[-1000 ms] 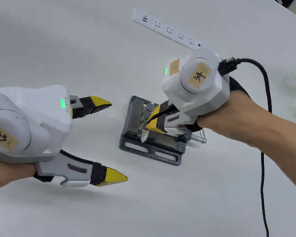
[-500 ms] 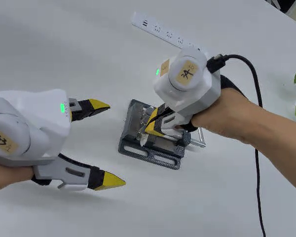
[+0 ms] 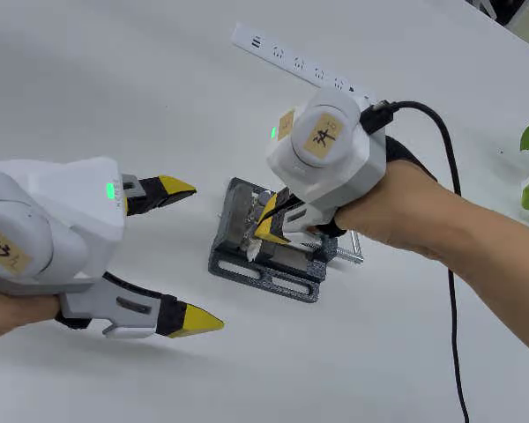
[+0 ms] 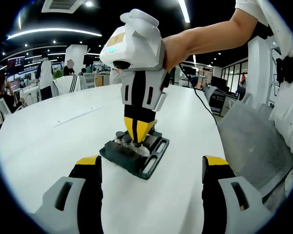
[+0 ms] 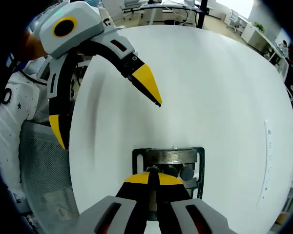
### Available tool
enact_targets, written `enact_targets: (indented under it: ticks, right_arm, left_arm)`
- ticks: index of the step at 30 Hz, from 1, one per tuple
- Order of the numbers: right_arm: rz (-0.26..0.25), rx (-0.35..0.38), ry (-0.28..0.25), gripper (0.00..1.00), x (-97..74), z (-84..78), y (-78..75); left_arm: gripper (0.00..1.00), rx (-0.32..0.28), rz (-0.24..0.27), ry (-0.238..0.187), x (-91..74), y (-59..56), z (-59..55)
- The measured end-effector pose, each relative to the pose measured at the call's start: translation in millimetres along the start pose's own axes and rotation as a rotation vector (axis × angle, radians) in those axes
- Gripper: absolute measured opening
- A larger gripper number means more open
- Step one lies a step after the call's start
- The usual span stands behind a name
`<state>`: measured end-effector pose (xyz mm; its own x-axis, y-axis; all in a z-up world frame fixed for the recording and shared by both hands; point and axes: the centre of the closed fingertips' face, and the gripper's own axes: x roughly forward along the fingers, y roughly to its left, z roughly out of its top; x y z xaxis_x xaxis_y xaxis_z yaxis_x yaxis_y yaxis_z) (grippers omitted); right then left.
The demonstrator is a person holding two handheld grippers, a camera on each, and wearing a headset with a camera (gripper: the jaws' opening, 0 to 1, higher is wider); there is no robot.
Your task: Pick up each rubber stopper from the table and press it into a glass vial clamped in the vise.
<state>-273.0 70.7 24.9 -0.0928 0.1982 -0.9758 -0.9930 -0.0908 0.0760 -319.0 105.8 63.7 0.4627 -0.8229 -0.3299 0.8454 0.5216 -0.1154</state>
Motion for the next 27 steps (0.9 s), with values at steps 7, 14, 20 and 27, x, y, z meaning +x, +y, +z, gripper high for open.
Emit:
enact_targets:
  ticks: [7, 14, 20, 27]
  right_arm:
    - [0.002, -0.007, 0.017, 0.00, 1.9, 0.3, 0.0]
    - [0.001, -0.016, 0.032, 0.00, 2.6, 0.4, 1.2]
    - [0.003, -0.020, 0.046, 0.00, 3.3, 0.2, 0.5]
    - [-0.005, 0.003, 0.012, 0.00, 0.8, 0.7, 1.8]
  left_arm:
    - [0.83, -0.002, 0.007, -0.010, 0.2, 1.2, 2.9]
    - [0.83, 0.000, 0.006, -0.008, -0.1, -0.1, 2.5]
    - [0.83, 0.006, 0.004, -0.007, 1.0, -1.8, 3.5]
    - [0.84, 0.009, -0.004, 0.008, 0.7, -6.1, 2.7]
